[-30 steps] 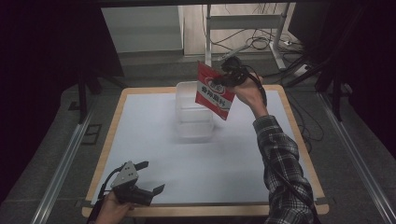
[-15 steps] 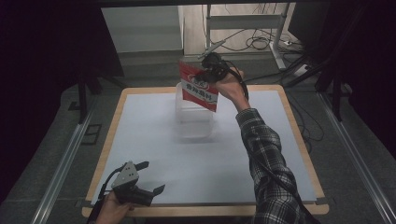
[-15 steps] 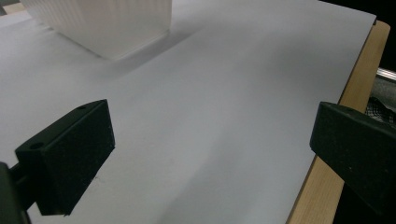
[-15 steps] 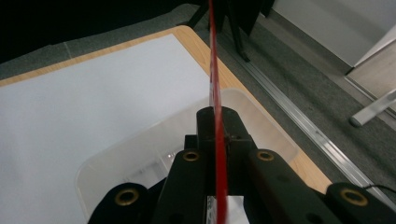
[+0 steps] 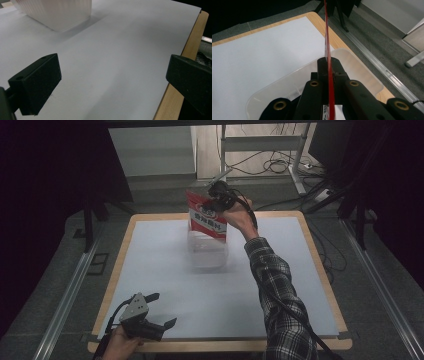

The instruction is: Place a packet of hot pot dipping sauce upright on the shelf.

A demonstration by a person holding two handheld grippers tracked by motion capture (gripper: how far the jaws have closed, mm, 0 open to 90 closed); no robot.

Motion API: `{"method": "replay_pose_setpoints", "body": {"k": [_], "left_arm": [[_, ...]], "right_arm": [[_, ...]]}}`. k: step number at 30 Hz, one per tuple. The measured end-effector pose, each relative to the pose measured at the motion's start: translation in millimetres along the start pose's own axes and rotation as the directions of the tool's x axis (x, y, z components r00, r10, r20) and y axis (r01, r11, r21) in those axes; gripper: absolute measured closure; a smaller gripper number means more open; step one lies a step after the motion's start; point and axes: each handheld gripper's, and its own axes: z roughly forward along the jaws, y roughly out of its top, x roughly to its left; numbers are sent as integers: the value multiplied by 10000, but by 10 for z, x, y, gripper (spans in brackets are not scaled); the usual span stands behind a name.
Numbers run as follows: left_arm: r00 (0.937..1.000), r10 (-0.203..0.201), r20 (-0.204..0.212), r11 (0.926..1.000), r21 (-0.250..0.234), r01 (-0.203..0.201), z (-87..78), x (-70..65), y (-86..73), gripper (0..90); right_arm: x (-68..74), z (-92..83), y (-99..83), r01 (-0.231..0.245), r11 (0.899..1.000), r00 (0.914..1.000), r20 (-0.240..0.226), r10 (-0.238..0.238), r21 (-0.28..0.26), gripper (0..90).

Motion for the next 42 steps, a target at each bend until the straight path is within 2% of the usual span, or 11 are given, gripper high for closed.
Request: {"method": "replay_pose_setpoints", "body": {"k": [10,17,21,24,36,42], "left_arm": [[10000,-1,4,10000,9,1,1,-1,0,0],[10000,28,2,10000,25,-28,4,-5,1,0],[10000,16,9,10000,17,-16,2,-4,0,0],[10000,23,13,10000,22,-23,2,-4,0,0],[10000,34,19,10000,29,-34,5,-6,-1,0],[10000,48,11,10000,35,-48,5,-7,-1,2]], "right_arm": [[-65,82,-129,-427,9990,9991,40,428,-119,878],[-63,107,-184,-467,9989,9988,164,468,-52,875],[-43,116,-183,-252,9997,9992,301,253,-37,863],[-34,92,-175,-304,9995,9989,357,306,-76,814],[-21,13,-185,-146,9989,9959,885,185,-446,480],[0,-58,-186,-272,9977,9961,824,323,-616,390]]}}
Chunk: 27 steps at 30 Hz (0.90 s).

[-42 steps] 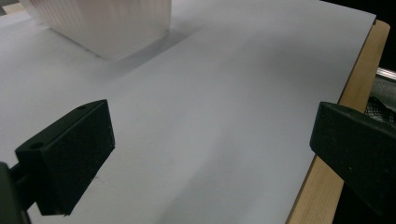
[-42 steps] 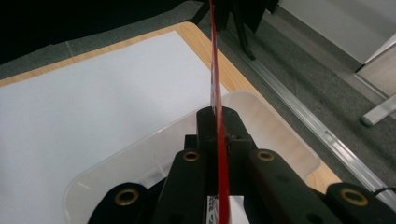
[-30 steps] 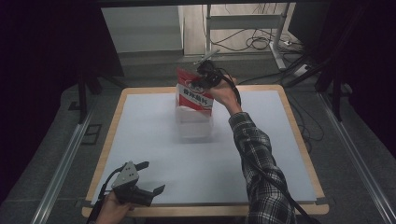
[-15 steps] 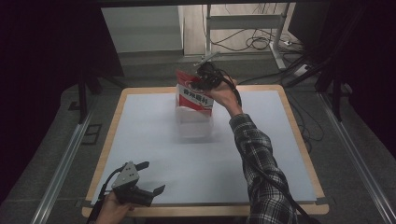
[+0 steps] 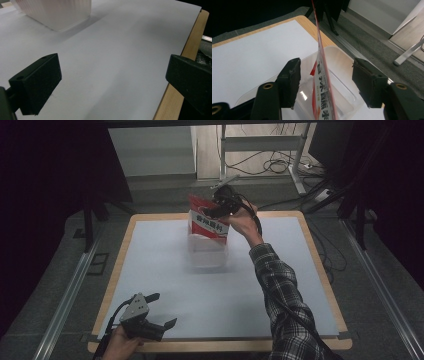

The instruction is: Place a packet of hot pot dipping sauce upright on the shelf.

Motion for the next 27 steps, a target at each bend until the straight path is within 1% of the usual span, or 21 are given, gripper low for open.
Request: {"method": "replay_pose_setpoints", "body": {"k": [2,6,11,15,19,27], "left_arm": [[10000,12,3,10000,0,-12,0,-2,0,2],[10000,-10,5,10000,-7,10,-1,0,0,2],[10000,-20,-1,10000,-10,20,-1,2,-1,3],[10000,4,-5,10000,12,-4,-4,5,-1,3],[10000,15,-10,10000,18,-15,-3,3,-1,3],[10000,51,-21,10000,35,-51,2,-2,-1,3]], "right_arm": [[7,-17,-11,21,10000,10000,4,-21,-14,366],[14,-57,-35,-86,9999,10000,-15,86,-78,305],[6,-102,-57,-21,9998,10000,-36,21,-175,229],[-5,-149,-79,-235,9991,9996,-192,228,-361,171],[-19,-194,-114,-363,9982,9993,-101,359,-476,123],[-38,-292,-210,-617,9961,9981,40,621,-633,76]]}}
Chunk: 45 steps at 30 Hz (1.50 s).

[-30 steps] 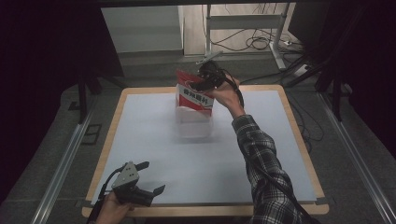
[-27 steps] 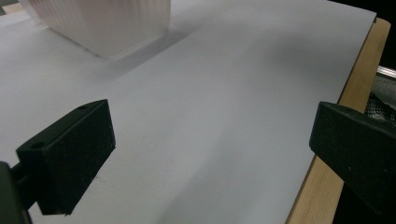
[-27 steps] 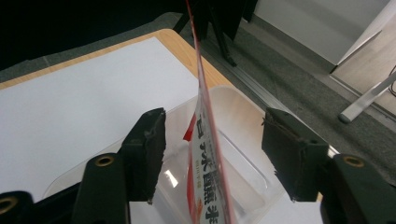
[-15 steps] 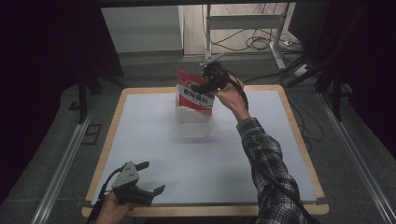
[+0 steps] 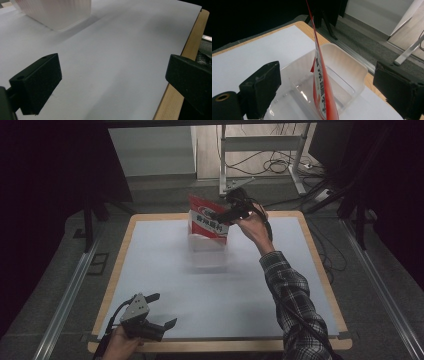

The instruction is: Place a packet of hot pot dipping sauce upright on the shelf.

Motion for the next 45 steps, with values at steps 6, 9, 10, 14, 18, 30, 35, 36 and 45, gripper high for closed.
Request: {"method": "replay_pose_setpoints", "body": {"k": [6,9,10,14,18,30,35,36,45], "left_arm": [[10000,-32,3,10000,-23,32,4,-4,-1,4],[10000,-31,1,10000,-24,31,4,-4,-1,4],[10000,-26,0,10000,-22,26,4,-4,-1,4],[10000,-25,-5,10000,-20,25,5,-5,-1,4],[10000,-18,-6,10000,-15,18,6,-6,-1,4],[10000,19,-21,10000,16,-18,7,-6,0,4],[10000,14,-21,10000,-1,-14,7,-5,-1,4],[10000,11,-19,10000,-1,-11,7,-4,-1,4],[10000,44,-22,10000,17,-44,10,-8,-1,4]], "right_arm": [[6,-48,-83,-83,9999,9999,62,83,80,34],[8,-63,-121,-125,9999,9999,81,125,109,10],[7,-69,-135,-122,9999,9999,96,121,102,4],[11,-94,-183,-155,9999,9998,160,155,46,0],[20,-136,-219,-160,9999,9995,274,161,-45,0],[36,-256,-313,-201,9998,9988,454,204,-78,0],[49,-306,-353,-330,9994,9987,397,335,-109,0],[54,-314,-361,-329,9994,9988,372,333,-108,0],[138,-414,-434,-238,9995,9988,434,247,-209,0]]}}
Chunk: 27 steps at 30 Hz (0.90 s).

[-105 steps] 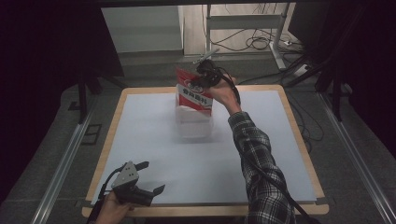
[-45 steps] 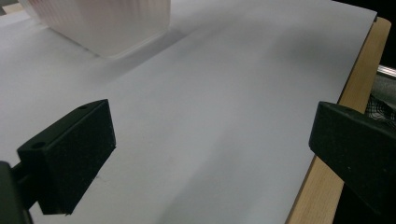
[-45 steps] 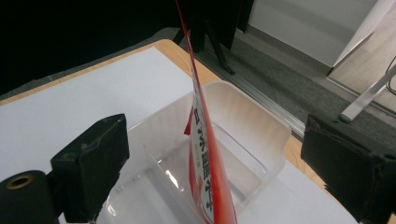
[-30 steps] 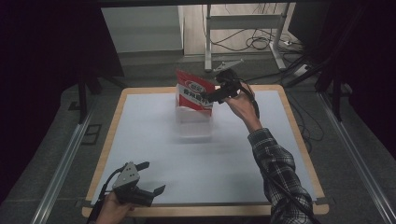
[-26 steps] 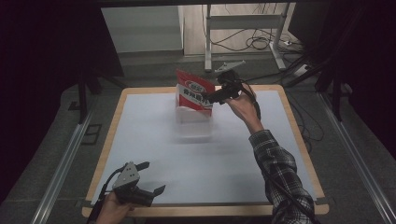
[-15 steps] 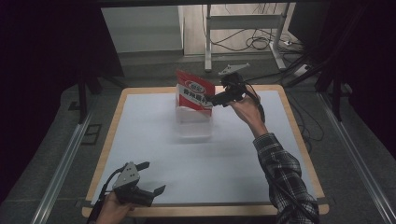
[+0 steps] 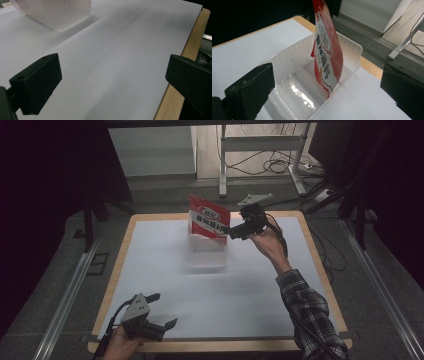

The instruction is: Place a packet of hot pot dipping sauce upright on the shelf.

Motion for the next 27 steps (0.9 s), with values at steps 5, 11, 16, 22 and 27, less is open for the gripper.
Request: {"method": "replay_pose_setpoints", "body": {"k": [5,11,16,22,27], "left_arm": [[10000,-23,4,10000,-21,23,4,-4,0,4],[10000,17,0,10000,17,-17,2,-1,0,4],[10000,28,-4,10000,27,-28,3,-2,1,4],[10000,31,-5,10000,36,-31,3,-3,1,4],[10000,10,3,10000,13,-10,6,-7,1,4]], "right_arm": [[35,-53,-53,43,10000,10000,-43,-43,-58,0],[90,-86,-146,118,9999,9999,-72,-119,-48,0],[142,-99,-230,202,9998,9998,-42,-201,31,0],[200,-104,-337,209,9997,9998,-63,-209,95,0],[253,-116,-422,223,9996,9997,-36,-223,142,0]]}}
